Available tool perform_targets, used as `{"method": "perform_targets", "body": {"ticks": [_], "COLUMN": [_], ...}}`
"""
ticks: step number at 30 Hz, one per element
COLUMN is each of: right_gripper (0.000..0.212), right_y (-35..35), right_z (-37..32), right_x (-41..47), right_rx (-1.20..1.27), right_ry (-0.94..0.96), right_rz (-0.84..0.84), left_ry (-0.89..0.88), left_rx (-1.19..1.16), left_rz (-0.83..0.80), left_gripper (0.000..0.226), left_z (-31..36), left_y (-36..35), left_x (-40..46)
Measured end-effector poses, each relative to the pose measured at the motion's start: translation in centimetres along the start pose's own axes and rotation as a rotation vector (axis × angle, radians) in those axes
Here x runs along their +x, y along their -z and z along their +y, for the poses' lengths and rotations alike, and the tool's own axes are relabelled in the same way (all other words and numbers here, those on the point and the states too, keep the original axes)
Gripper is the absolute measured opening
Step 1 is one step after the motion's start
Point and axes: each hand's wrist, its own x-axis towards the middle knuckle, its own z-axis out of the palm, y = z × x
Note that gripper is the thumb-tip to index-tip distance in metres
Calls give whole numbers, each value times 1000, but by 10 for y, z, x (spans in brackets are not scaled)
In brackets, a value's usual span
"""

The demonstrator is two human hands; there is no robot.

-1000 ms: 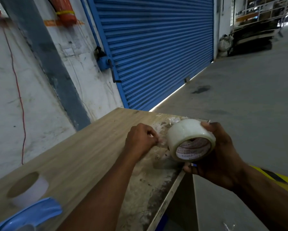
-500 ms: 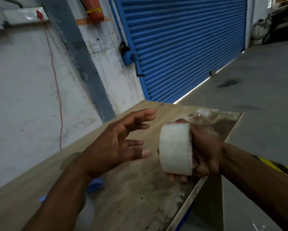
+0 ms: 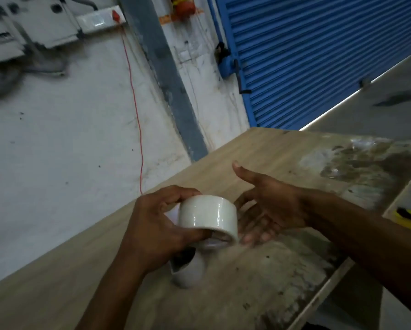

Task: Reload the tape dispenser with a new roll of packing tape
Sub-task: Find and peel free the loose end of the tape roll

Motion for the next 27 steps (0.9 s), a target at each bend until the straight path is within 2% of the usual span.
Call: {"method": "perform_targets", "body": {"ticks": [2,3,5,8,11,16,18,22,24,25,27], "right_gripper": [77,65,48,27,26,29,28,19,39,41,26], "right_y": [-8,-13,-29,-56,-75,-83,-83,-81,-78,-77,-74], "right_z": [4,3,-4,-22,-30,-39,-38,-30,-25,-23,-19], "right_x": [-4,-6,-9,5,27,49,56,71,77,80,85], "right_rx": [-161,-241,-326,-483,-603,-586,-553,-366,-330,-311,-239], "right_ry": [210,354,565,663,714,752,761,778,794,789,760], "right_rz": [276,338,327,267,241,95,9,-87,-121,-143,-196], "left_ry": [43,50,29,19,21,-5,-20,51,28,17,11], "left_rx": [40,51,61,87,44,67,117,68,77,80,63], "left_rz": [63,97,150,171,194,220,239,247,227,226,238], "left_gripper": [64,66,64,58,53,55,59,91,87,84,78], "left_z": [-14,-19,-27,-27,-26,-32,-37,-43,-45,-46,-47], "left_y": [0,1,1,0,1,7,8,10,10,11,12], "left_x": [-11,-15,-19,-20,-23,-32,-35,-38,-38,-38,-38]}}
